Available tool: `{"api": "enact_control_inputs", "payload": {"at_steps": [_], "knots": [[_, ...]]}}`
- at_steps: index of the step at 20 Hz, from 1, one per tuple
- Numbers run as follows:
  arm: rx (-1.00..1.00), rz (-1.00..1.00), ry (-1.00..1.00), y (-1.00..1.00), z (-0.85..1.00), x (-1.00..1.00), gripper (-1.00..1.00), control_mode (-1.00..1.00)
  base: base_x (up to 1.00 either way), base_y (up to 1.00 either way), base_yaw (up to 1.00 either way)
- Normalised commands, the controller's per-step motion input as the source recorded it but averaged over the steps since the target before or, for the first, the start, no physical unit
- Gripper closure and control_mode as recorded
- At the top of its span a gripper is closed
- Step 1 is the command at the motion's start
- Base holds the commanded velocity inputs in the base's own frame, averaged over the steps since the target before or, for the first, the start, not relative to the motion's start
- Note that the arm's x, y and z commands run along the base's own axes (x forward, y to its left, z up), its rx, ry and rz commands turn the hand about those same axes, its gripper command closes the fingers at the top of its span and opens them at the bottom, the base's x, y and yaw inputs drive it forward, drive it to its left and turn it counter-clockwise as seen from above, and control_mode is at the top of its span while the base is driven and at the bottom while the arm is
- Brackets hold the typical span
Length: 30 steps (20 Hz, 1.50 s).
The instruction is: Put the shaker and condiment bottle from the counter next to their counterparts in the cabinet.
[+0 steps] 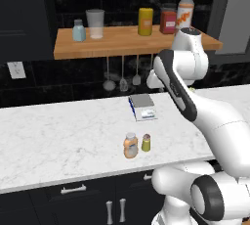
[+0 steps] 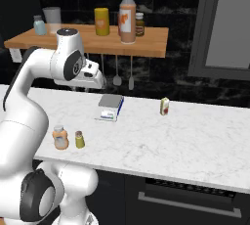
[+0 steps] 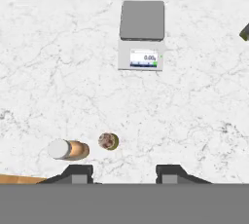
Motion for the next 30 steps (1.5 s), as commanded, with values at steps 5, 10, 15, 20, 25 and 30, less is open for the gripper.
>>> {"api": "enact_control_inputs", "payload": {"at_steps": [5,10,15,20,25,30], "knots": [[0.00,0.00,0.00,0.04,-0.03,-0.26,-1.00,-1.00,0.00,0.00,0.00],[0.00,-0.06,-0.01,0.47,-0.29,-0.47,-1.00,-1.00,0.00,0.00,0.00],[0.00,-0.22,0.00,0.76,-0.36,-0.30,-1.00,-1.00,0.00,0.00,0.00],[-0.01,-0.35,-0.01,0.73,-0.31,-0.08,-1.00,-1.00,0.00,0.00,0.00],[-0.09,-0.36,-0.04,0.61,-0.26,0.00,-1.00,-1.00,0.00,0.00,0.00],[-0.14,-0.34,-0.05,0.32,-0.31,0.03,-1.00,-1.00,0.00,0.00,0.00]]}}
